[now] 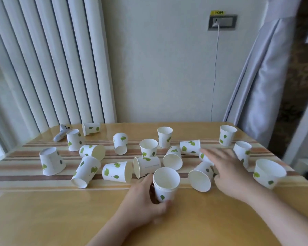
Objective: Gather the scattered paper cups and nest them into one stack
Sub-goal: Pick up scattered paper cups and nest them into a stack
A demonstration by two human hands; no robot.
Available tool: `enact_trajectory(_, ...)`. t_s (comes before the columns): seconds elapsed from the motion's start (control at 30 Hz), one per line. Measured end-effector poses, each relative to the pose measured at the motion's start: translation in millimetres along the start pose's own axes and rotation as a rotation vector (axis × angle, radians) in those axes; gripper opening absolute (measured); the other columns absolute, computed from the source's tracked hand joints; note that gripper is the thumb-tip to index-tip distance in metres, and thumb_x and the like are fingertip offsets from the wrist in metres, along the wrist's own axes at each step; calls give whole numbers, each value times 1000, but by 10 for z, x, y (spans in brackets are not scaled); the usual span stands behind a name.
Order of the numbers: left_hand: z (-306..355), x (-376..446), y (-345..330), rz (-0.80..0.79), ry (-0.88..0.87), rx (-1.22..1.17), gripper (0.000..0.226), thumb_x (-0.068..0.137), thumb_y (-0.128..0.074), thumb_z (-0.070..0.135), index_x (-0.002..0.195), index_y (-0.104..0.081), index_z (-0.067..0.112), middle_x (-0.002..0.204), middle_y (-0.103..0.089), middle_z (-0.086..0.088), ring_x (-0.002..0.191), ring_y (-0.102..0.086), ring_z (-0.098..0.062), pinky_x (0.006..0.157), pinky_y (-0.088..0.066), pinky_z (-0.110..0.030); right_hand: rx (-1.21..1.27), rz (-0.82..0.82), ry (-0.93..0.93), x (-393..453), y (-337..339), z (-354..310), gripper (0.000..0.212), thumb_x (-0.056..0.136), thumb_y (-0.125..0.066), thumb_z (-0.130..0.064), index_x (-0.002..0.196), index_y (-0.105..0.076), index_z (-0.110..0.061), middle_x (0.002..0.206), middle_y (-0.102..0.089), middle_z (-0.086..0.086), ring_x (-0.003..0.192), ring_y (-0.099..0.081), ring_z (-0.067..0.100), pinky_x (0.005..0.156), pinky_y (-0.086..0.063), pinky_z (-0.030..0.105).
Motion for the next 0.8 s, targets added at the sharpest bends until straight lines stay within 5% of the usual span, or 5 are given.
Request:
enact_trajectory(0.1, 11, -8, -4, -9, -5, 28, 51, 79, -82, 58, 123, -63, 42, 103, -67, 26, 99, -62, 2, 81, -47, -13, -267, -160, 177, -21, -333, -195, 109, 79, -39, 14, 162, -16, -53, 167, -17, -29, 133, -30, 22, 101, -34, 40)
enact_trajectory(0.23, -3, -6, -10, -17, -1, 39, 57, 79, -81, 63, 129, -62, 42, 106, -68, 27, 102, -61, 1, 84, -47, -12, -314, -46, 214, 54, -348, -292, 79, 85, -56, -9, 148, -35, -52, 153, -42, -29, 121, -35, 19, 89, -31, 39)
enact_trajectory(0.47, -31, 12, -26, -19, 6, 34, 56, 78, -82, 65, 126, -61, 45, 106, -68, 30, 105, -61, 3, 84, -45, -12, 1440, 204, -160, 58, 124, -396, 56, 83, -90, -27, 131, -61, -30, 88, -80, -18, 76, -72, -3, 72, -54, 24)
enact_trajectory(0.57, -38, 7, -18, -16, -1, 26, 50, 77, -83, 66, 117, -62, 45, 103, -70, 26, 101, -62, 1, 80, -44, -13, 1354, 67, -115, 21, -70, -699, 65, 65, -92, -39, 124, -64, -34, 97, -81, -15, 88, -77, 6, 88, -63, 46)
enact_trajectory(0.8, -21, 7, -2, 5, -15, 27, 41, 78, -82, 65, 107, -57, 50, 96, -67, 27, 99, -61, 5, 78, -44, -10, 1235, -14, 4, -45, -316, -812, 84, 73, -98, -35, 141, -52, -49, 123, -74, -27, 113, -71, 1, 89, -57, 23)
Point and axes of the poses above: each hand's wrist, its own x-axis towards the middle knuckle, its own y-axis out of the back of the hand, z = x × y, the point moved 10 cm from there along x, towards the middle knuckle
